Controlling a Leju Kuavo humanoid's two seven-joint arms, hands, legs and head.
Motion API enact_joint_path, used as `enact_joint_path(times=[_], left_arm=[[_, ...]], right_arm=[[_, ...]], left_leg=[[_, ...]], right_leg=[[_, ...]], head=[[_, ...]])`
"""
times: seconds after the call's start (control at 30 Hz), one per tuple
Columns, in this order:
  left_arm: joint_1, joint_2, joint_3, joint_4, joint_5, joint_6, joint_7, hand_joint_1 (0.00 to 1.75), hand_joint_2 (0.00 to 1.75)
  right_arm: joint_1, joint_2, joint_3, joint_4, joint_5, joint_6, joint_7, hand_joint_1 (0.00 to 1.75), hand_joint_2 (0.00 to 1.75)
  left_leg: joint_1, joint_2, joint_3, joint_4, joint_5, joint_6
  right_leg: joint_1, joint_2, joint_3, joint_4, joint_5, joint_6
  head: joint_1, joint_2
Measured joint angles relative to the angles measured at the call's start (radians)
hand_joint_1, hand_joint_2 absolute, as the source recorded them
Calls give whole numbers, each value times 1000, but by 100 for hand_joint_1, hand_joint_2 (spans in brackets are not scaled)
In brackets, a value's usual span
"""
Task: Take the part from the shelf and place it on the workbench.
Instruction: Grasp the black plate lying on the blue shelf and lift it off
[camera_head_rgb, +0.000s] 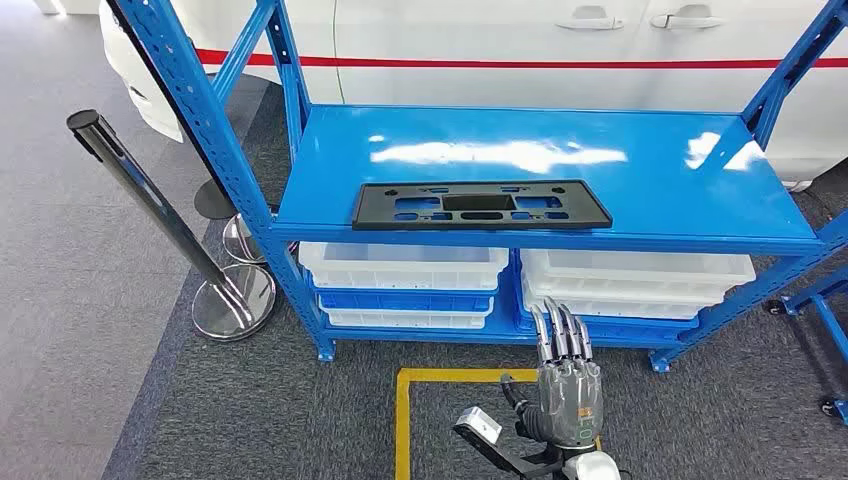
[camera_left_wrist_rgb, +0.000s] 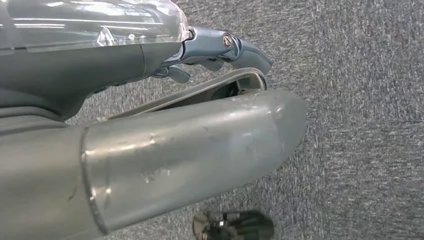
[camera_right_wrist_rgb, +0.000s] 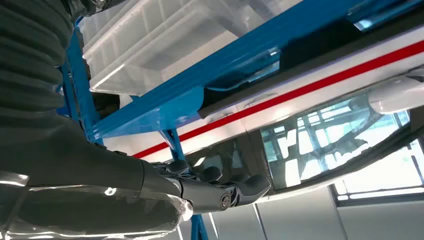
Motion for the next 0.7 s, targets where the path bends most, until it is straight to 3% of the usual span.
enact_joint_path(times=[0.07,0.1,0.17,0.23,0.4,0.47,0.57,0.63,0.7], left_arm=[[0,1,0,0,-4,0,2,0,0],[0,2,0,0,-6,-1,4,0,0],[-2,3,0,0,-10,-1,8,0,0],[-6,5,0,0,-12,-2,11,0,0],[-10,5,0,0,-20,-3,12,0,0],[-13,5,0,0,-21,-3,12,0,0],[-15,5,0,0,-24,-3,12,0,0],[-14,4,0,0,-26,-2,12,0,0],[-15,4,0,0,-28,-2,12,0,0]], right_arm=[[-4,-4,2,12,0,0,4,0,175],[-8,-7,5,24,0,0,7,0,175],[-17,-13,11,45,0,0,10,0,175],[-27,-16,18,60,3,0,13,0,175],[-46,-20,46,80,-7,0,18,0,175],[-54,-20,56,85,-15,0,18,0,175],[-57,-21,67,92,-24,0,16,0,175],[-57,-21,76,95,-34,0,11,0,175],[-59,-22,88,97,-48,0,4,0,175]], left_leg=[[0,0,-14,7,18,0],[0,0,-17,-7,47,0],[0,1,23,-122,130,2],[-3,1,64,-219,168,9],[-1,-3,86,-251,151,35],[1,-3,100,-256,146,43],[-1,-4,111,-257,134,47],[-3,-5,125,-257,122,46],[-5,-6,147,-258,108,44]], right_leg=[[0,1,6,1,-5,1],[1,2,14,2,-12,2],[0,4,31,6,-29,9],[4,5,37,14,-46,22],[6,5,32,48,-63,46],[2,4,-16,137,-97,56],[-1,4,-115,280,-145,63],[0,4,-149,291,-118,60],[6,4,-126,182,-23,45]], head=[[0,0],[0,0],[0,0],[0,0],[1,0],[1,0],[1,0],[1,0],[1,0]])
